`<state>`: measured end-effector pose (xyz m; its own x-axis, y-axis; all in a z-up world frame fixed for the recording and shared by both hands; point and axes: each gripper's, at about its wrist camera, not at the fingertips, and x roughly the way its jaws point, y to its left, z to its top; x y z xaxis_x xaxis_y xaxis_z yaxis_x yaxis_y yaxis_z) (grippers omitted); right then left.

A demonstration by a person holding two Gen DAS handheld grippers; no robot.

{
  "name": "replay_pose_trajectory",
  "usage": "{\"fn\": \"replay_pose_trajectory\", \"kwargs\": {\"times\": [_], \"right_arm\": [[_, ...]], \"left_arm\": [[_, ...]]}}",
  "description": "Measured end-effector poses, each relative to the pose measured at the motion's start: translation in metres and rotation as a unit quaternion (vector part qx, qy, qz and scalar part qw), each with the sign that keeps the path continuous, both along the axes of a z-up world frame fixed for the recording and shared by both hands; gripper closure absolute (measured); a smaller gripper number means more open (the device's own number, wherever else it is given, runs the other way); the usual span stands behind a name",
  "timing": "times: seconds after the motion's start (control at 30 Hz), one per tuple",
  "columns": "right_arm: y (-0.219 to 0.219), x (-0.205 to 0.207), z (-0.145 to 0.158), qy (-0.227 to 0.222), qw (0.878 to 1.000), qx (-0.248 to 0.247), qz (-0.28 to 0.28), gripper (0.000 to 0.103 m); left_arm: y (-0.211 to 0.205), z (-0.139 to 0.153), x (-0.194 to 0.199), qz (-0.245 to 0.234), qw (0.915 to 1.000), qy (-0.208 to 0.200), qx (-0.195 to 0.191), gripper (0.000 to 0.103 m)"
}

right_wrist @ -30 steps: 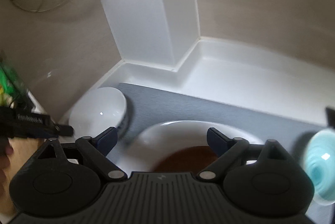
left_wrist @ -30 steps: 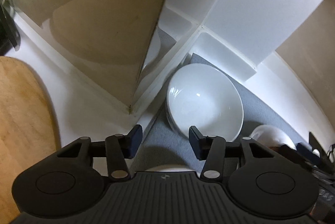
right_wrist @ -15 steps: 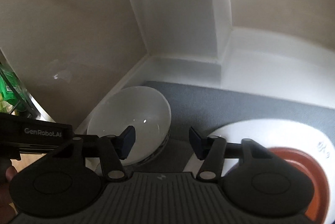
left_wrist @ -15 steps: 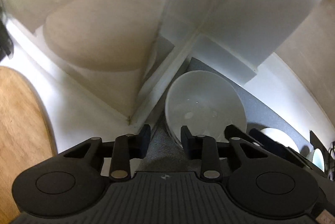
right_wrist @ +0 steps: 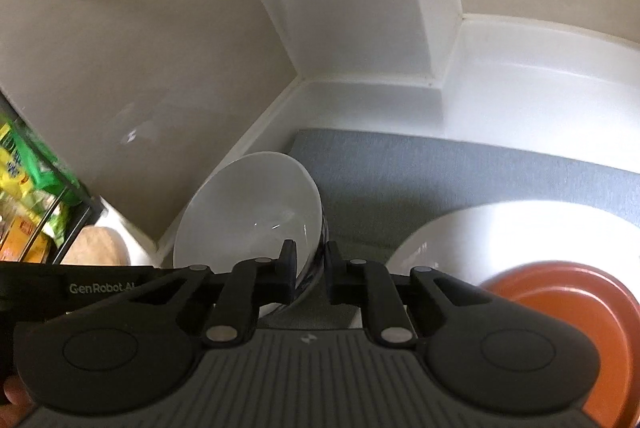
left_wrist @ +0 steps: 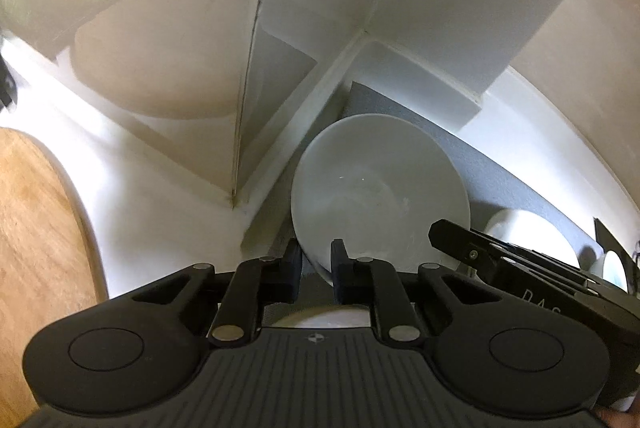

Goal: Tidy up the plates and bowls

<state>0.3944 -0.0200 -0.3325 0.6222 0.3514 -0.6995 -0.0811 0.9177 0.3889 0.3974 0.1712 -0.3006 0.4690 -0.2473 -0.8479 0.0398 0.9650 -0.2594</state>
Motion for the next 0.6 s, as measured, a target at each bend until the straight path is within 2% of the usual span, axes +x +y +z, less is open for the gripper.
{"fn": "replay_pose_trajectory", "kwargs": {"times": [0.2,0.27,0.37,0.4,0.43,0.5,0.57,0.6], "right_arm": [[-0.012,-0.008,0.001,0.003,1.0,0.019,0.024,0.084],[-0.012,-0.004,0.005,-0.004,1.0,0.005,0.028,0.084],[-0.008,0.005,0.008,-0.007,0.999,-0.018,0.048,0.077],[-0.008,0.006,0.01,-0.005,0.998,-0.02,0.052,0.068],[-0.007,0.009,0.011,-0.004,0.998,-0.024,0.056,0.054],[-0.002,0.01,0.011,-0.01,0.997,-0.045,0.059,0.037],[0.0,0.012,0.01,-0.008,0.997,-0.047,0.06,0.038],[0.001,0.012,0.01,-0.008,0.997,-0.045,0.059,0.053]], "left_arm": [[0.008,0.001,0.001,0.007,0.9999,0.003,-0.014,0.086],[0.01,0.004,0.004,0.011,0.9998,0.002,-0.018,0.085],[0.003,0.004,0.011,0.012,0.9999,-0.004,0.011,0.085],[0.002,0.004,0.012,0.012,0.9999,-0.003,0.011,0.085],[0.002,0.003,0.012,0.014,0.9999,-0.001,0.008,0.085],[0.002,-0.001,0.014,0.021,0.9998,0.004,0.005,0.085],[0.0,-0.007,0.017,0.034,0.9992,0.018,0.001,0.085],[-0.002,-0.008,0.018,0.033,0.9992,0.022,-0.001,0.087]]}}
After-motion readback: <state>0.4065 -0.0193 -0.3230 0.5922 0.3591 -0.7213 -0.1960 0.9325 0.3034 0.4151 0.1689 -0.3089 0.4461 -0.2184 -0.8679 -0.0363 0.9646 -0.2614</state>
